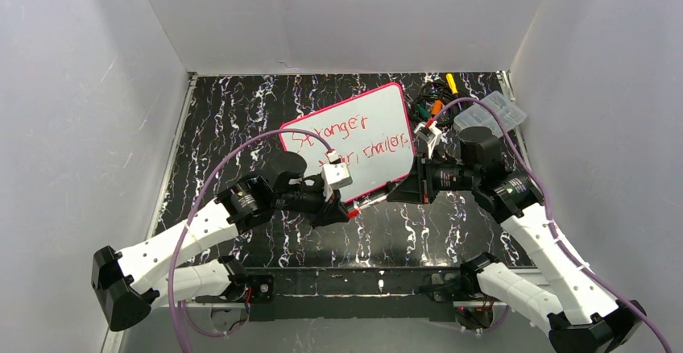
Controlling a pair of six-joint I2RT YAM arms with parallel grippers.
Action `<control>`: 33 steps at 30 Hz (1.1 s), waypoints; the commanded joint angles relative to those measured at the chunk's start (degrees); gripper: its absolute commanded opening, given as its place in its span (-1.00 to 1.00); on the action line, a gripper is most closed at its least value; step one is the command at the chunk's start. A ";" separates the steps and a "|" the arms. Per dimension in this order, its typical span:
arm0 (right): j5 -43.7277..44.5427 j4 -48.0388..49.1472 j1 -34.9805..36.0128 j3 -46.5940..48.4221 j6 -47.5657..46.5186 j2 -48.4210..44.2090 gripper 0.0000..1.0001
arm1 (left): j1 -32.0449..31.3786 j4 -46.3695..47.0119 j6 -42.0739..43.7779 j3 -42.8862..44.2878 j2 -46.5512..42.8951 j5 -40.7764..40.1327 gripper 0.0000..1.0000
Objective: Write a sentence on the whiteboard
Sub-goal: Close the whiteboard marker at the center of the board.
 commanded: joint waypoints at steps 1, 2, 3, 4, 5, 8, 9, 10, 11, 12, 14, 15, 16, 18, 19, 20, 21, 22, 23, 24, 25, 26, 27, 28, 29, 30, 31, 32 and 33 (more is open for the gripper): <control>-1.62 2.31 0.01 -0.60 0.18 -0.22 -0.97 | 0.17 0.76 0.59 -0.28 -1.49 1.22 -1.00; -1.71 2.26 0.01 -0.67 0.18 -0.31 -0.97 | 0.18 0.80 0.53 -0.20 -1.47 0.94 -1.00; -1.84 2.26 0.01 -0.69 0.18 -0.38 -0.97 | 0.16 0.99 0.48 -0.19 -1.46 0.84 -1.00; -2.11 2.33 0.03 -0.81 0.20 -0.43 -0.97 | 0.18 1.21 0.34 -0.23 -1.54 0.72 -1.00; -2.48 2.42 -0.01 -1.01 0.25 -0.39 -0.97 | 0.16 1.50 0.21 -0.19 -1.55 0.60 -1.00; -3.64 2.93 0.01 -1.42 0.52 -0.20 -0.97 | 0.20 1.90 -0.02 0.10 -1.29 0.16 -1.00; -3.89 3.08 0.01 -1.59 0.53 -0.17 -0.97 | 0.13 2.10 -0.02 0.23 -1.22 0.24 -1.00; -4.28 3.31 0.01 -1.80 0.64 -0.11 -0.97 | 0.17 2.38 -0.07 0.31 -1.14 0.34 -1.00; -4.68 3.75 0.01 -2.01 0.79 -0.01 -0.97 | 0.14 2.79 -0.24 0.52 -1.04 0.54 -1.00; -5.18 4.32 0.01 -2.27 1.10 0.08 -0.97 | 0.19 3.23 -0.42 0.66 -1.02 0.68 -1.00; -6.43 5.79 0.01 -2.88 1.93 0.24 -0.97 | 0.11 4.32 -0.85 1.05 -0.78 1.07 -1.00; -6.88 6.10 0.01 -3.16 2.16 0.39 -0.97 | 0.19 4.92 -1.08 1.30 -0.68 1.18 -1.00; -6.99 6.06 0.05 -3.29 2.13 0.56 -0.97 | 0.18 5.70 -1.27 1.55 -0.53 1.36 -1.00; -7.40 6.03 0.10 -3.69 1.96 0.85 -0.97 | 0.18 6.86 -1.36 2.14 -0.02 1.86 -1.00; -7.68 6.03 0.10 -3.82 1.98 1.02 -0.97 | 0.14 7.55 -1.34 2.45 0.21 2.05 -1.00; -7.83 6.04 0.10 -3.97 1.94 1.18 -0.97 | 0.16 8.05 -1.38 2.71 0.54 2.27 -1.00; -8.14 6.04 0.10 -4.09 1.88 1.24 -0.97 | 0.18 8.77 -2.87 3.02 0.82 2.45 -1.00; -8.38 6.04 0.10 -4.23 1.83 1.47 -0.97 | 0.13 9.33 -3.14 3.31 1.18 2.55 -1.00; -8.43 6.04 0.10 -4.27 1.73 1.58 -0.97 | 0.12 9.98 -3.46 3.59 1.55 2.55 -1.00; -8.48 6.11 0.17 -4.37 1.68 1.66 -0.97 | 0.11 10.76 -3.64 3.79 1.93 2.70 -1.00; -8.63 6.24 0.18 -4.59 1.70 1.72 -0.97 | 0.19 11.46 -4.05 4.06 2.21 2.77 -1.00; -8.81 6.41 0.25 -4.78 1.68 1.83 -0.97 | 0.14 12.47 -4.39 4.31 2.58 2.71 -1.00; -9.03 6.53 0.34 -4.94 1.75 1.92 -0.97 | 0.14 13.38 -4.63 4.48 2.73 2.58 -1.00; -9.09 6.63 0.42 -5.18 1.77 2.00 -0.97 | 0.19 14.38 -4.82 4.72 3.03 2.49 -1.00; -9.13 6.69 0.59 -5.36 1.69 2.06 -0.97 | 0.18 15.21 -4.94 5.15 3.33 2.35 -1.00; -9.14 6.78 0.74 -5.57 1.68 2.16 -0.97 | 0.11 15.78 -4.94 5.77 3.90 2.36 -1.00; -9.18 6.80 0.86 -5.79 1.64 2.32 -0.97 | 0.17 15.90 -4.88 6.50 4.63 2.52 -1.00; -9.29 6.78 1.03 -5.93 1.57 2.49 -0.97 | 0.19 15.92 -4.83 7.30 5.32 2.66 -1.00; -9.35 6.74 1.18 -6.04 1.36 2.61 -0.97 | 0.12 17.20 -4.92 7.92 5.99 2.84 -1.00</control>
